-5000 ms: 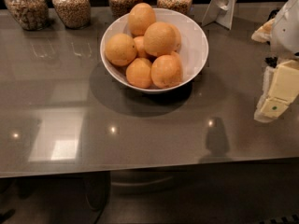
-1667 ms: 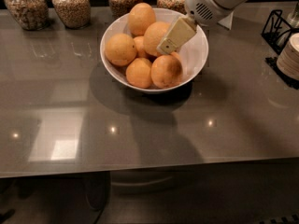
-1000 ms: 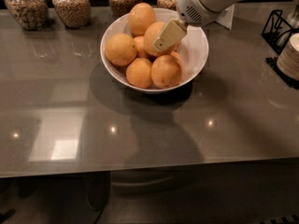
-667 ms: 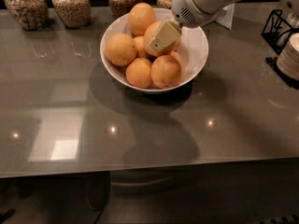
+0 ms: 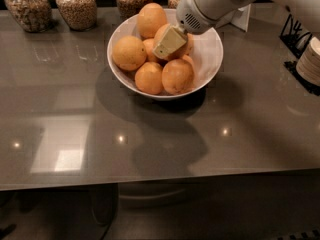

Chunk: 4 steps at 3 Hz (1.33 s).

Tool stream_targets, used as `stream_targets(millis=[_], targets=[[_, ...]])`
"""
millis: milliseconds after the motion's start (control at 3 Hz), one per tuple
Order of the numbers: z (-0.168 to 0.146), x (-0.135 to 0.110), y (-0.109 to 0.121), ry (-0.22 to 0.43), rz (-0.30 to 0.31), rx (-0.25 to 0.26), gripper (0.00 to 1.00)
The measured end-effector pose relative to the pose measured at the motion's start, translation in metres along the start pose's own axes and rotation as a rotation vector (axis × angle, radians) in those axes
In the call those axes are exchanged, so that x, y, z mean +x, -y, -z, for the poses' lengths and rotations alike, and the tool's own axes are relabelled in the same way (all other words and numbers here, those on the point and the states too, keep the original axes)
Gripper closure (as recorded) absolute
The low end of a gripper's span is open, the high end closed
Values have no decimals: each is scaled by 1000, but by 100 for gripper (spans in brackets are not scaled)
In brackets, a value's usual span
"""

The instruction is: Pick orange from white bowl

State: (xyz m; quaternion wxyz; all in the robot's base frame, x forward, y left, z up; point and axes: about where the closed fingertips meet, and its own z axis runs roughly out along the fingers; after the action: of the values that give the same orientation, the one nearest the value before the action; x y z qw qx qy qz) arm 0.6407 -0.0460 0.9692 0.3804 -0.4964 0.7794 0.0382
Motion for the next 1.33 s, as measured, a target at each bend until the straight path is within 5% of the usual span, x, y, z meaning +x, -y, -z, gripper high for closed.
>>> stream_targets(millis=[667,1000,1333], targets=[[-23,13,-1,-36,-33,-28,27],[-26,14,-1,-38,-35,-30,33],[-29,14,0,-37,-33,-24,51]])
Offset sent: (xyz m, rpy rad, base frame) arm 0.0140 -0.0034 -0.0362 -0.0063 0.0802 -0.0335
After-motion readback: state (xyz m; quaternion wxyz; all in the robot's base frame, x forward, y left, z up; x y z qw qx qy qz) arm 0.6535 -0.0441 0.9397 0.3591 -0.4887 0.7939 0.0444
